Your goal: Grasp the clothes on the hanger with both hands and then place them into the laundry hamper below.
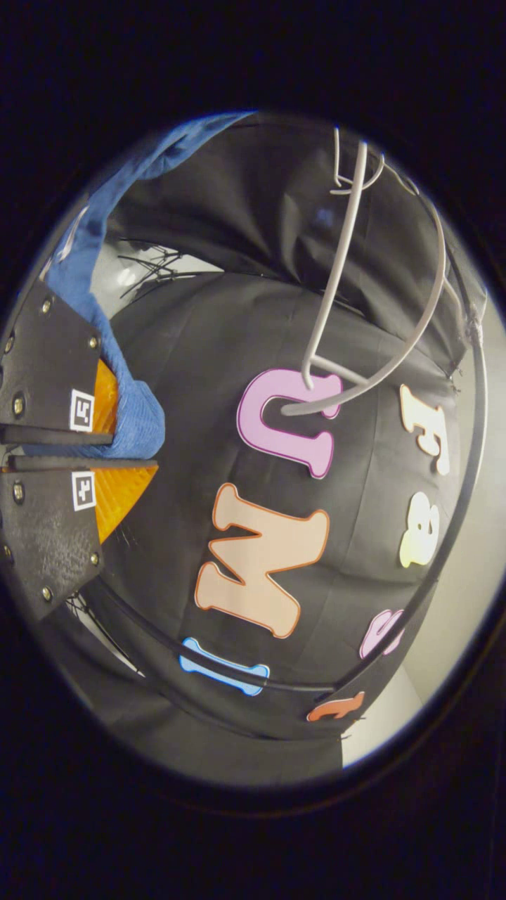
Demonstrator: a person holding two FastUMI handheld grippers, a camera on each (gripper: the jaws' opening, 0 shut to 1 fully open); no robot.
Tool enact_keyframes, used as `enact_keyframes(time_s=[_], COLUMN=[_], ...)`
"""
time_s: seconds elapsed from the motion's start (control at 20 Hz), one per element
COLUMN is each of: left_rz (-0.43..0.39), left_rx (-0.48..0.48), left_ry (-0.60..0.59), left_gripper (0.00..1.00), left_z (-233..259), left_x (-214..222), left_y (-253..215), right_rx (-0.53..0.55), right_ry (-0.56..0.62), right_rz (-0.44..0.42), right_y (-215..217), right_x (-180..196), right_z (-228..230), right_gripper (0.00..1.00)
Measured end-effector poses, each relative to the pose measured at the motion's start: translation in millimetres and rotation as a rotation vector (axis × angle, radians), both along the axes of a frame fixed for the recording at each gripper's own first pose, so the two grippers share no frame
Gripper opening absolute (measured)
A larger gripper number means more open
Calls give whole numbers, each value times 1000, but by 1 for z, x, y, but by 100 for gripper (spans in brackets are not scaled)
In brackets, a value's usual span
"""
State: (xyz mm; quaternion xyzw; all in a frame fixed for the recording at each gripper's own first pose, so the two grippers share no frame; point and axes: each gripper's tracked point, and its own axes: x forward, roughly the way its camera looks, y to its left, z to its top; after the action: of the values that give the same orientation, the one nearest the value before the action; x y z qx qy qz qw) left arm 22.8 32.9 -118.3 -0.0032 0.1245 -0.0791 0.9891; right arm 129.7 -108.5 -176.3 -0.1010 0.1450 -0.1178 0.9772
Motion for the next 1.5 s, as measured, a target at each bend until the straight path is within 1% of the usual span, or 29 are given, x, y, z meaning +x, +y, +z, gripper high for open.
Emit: enact_keyframes(time_s=[0.15,0.25,0.4,0.65,0.8,1.05,1.2,1.5], left_rz=[-92,-152,-230,-315,-354,-395,-413,-429], left_rx=[-8,-20,-51,-83,-86,-46,-29,18], left_ry=[-15,-29,-36,2,45,124,175,300], left_gripper=[4,4,4,4,4,4,4,4], left_z=[3,7,9,-7,-26,-68,-90,-149], left_x=[3,8,19,25,23,18,19,8], left_y=[-40,-66,-105,-149,-170,-188,-193,-193], right_rx=[23,31,27,49,62,79,100,138], right_ry=[-8,-11,-1,50,93,181,234,352], right_rz=[15,27,55,89,88,75,62,53], right_y=[8,10,15,27,25,22,16,14], right_x=[-18,-21,-38,-64,-73,-88,-98,-120], right_z=[7,10,10,-14,-35,-80,-108,-161], right_gripper=[6,7,7,6,6,7,7,6])
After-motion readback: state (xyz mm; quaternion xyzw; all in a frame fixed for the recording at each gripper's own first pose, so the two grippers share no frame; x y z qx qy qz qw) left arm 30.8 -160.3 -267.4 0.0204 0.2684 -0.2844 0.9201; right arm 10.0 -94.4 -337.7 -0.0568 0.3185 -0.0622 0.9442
